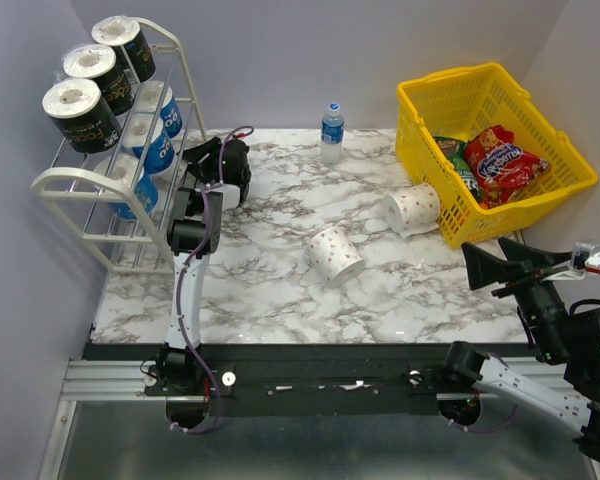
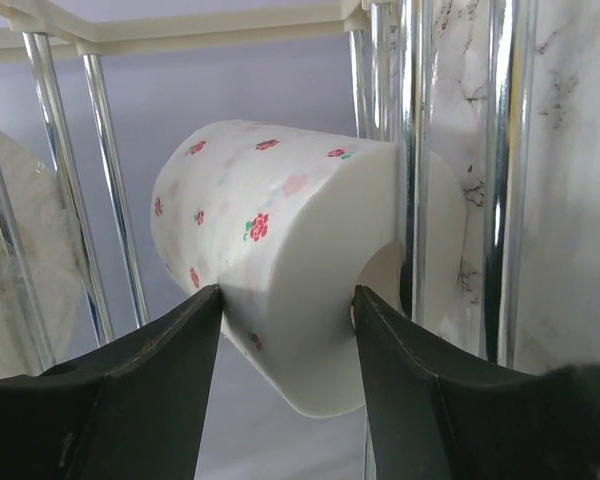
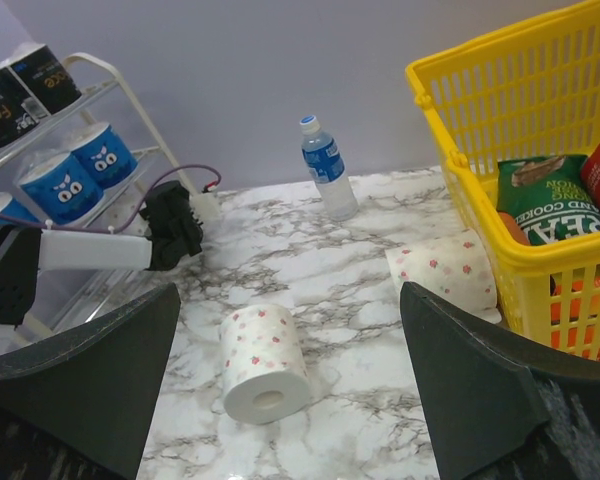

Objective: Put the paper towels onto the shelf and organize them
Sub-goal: Pick up the paper towel from the shelf.

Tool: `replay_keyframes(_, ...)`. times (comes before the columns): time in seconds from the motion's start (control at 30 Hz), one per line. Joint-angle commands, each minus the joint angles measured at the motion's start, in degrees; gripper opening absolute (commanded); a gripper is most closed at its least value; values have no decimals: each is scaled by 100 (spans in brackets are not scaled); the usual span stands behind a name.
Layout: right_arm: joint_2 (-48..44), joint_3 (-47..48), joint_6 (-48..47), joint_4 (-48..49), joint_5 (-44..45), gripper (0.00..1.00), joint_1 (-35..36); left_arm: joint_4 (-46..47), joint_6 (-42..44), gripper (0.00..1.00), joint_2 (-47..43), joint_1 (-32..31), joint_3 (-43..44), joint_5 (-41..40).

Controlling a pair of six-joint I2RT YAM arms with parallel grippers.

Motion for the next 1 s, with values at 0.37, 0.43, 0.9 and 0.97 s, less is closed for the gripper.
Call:
replay_keyframes(0.37,30,44,-50,172,175,100,34,1973,1250,38,-176,-1,-141,-173)
replay_keyframes(0.43,-22,18,-51,172,157,100,43,2034,1302,36,-282,-72,-185,-173)
replay_keyframes(0.9,-233,-44,-59,155,139,100,34,2333,1733,34,-493,-634,-27,-235)
replay_keyframes(0.97,-260,-53,-33,137,122,100,43,2369,1778,34,-519,-678,-9,-217)
